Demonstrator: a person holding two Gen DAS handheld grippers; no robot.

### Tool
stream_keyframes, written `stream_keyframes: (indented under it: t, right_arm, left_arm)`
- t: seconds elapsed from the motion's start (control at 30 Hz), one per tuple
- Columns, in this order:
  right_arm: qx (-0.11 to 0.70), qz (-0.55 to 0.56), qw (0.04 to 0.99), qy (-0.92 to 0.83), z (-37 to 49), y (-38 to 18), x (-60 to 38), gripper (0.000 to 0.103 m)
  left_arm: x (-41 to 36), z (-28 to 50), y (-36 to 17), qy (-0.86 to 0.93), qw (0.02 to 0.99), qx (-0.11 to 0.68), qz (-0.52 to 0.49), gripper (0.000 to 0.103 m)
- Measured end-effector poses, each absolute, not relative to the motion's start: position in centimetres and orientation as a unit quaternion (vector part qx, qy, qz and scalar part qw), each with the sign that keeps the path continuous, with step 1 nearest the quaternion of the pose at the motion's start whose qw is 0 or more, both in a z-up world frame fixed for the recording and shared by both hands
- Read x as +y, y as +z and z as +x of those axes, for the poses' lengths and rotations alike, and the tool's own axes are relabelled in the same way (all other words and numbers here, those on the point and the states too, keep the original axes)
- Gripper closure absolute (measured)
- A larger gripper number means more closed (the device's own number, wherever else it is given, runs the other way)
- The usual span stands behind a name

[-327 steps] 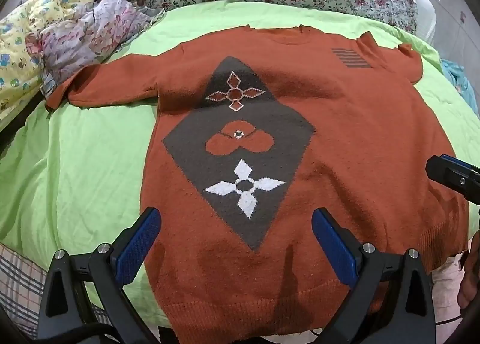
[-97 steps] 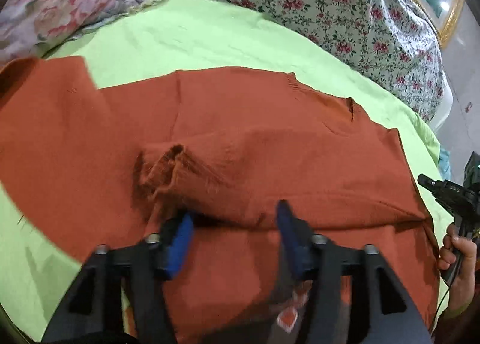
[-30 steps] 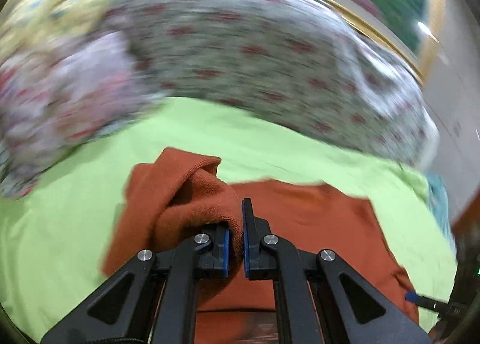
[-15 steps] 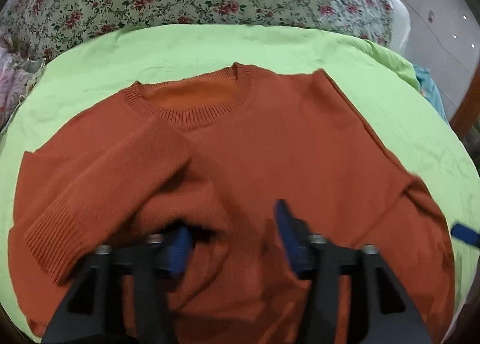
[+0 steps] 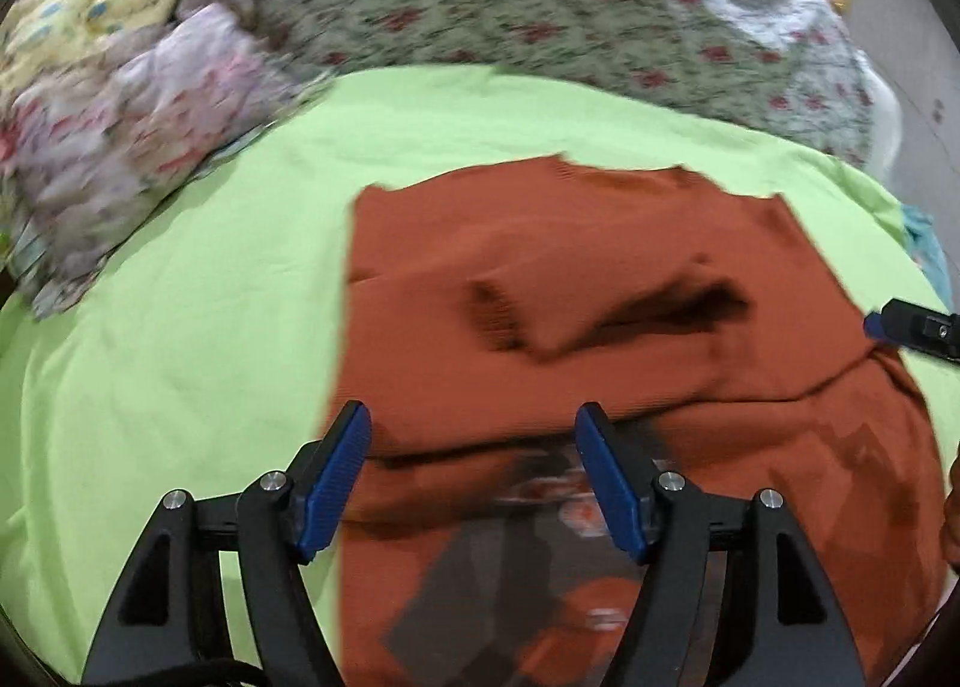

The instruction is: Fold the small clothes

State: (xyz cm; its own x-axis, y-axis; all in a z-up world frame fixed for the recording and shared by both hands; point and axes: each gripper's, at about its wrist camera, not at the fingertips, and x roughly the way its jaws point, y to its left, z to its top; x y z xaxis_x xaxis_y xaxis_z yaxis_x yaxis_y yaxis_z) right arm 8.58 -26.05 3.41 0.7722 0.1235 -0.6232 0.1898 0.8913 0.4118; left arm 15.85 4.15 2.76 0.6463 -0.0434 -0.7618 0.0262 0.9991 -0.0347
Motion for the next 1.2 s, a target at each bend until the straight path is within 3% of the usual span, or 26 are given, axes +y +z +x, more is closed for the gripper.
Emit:
stream_keyframes:
  t: [0.27, 0.4, 0.43, 0.47, 0.53, 0.63, 0.73, 0.9, 0.97, 1.07, 1.2]
  right_arm:
    - [0.401, -0.04, 0.914, -0.033, 18.4, 2.5, -17.7, 0.034]
    - [0.429, -0.102, 0.897, -0.045, 21.5, 0.7, -16.4, 0.035]
    - [0.434, -0.115, 0.892, -0.049, 22.3, 0.1, -16.3, 0.043]
    - [0.437, -0.117, 0.89, -0.051, 22.6, -0.1, -16.4, 0.067]
    - [0.44, -0.096, 0.89, -0.063, 23.2, -0.3, -17.5, 0.089]
    - [0.383, 0.029, 0.92, -0.076, 21.6, 2.7, -21.9, 0.093]
    - [0.318, 0.215, 0.917, -0.11, 17.2, 4.0, -29.3, 0.093]
    - [0.37, 0.307, 0.866, -0.138, 13.7, -0.1, -34.5, 0.089]
    - [0.375, 0.307, 0.863, -0.142, 12.4, -0.9, -34.6, 0.074]
    - [0.357, 0.309, 0.868, -0.154, 11.3, -0.9, -34.6, 0.064]
    - [0.368, 0.253, 0.876, -0.182, 12.1, 0.0, -33.3, 0.049]
  left_arm:
    - [7.2, 16.6, -0.6, 0.005, 0.89, 0.456, -0.035, 0.028]
    - [7.0, 16.6, -0.6, 0.0, 0.89, 0.455, -0.03, 0.028]
    - [6.9, 16.5, -0.6, -0.001, 0.89, 0.455, -0.028, 0.028]
    - [6.9, 16.4, -0.7, -0.003, 0.89, 0.456, -0.027, 0.028]
    - [7.0, 16.6, -0.8, -0.005, 0.888, 0.459, -0.03, 0.028]
    - [7.2, 17.6, -0.7, 0.004, 0.887, 0.46, -0.034, 0.028]
    - [6.9, 18.8, -0.7, 0.018, 0.888, 0.457, -0.04, 0.028]
    - [7.5, 19.2, -1.0, 0.033, 0.886, 0.458, -0.066, 0.025]
    - [8.3, 18.9, -1.0, 0.035, 0.886, 0.455, -0.088, 0.024]
    - [9.8, 18.6, -1.0, 0.028, 0.879, 0.457, -0.133, 0.024]
    - [8.3, 18.3, -0.5, 0.035, 0.884, 0.46, -0.082, 0.024]
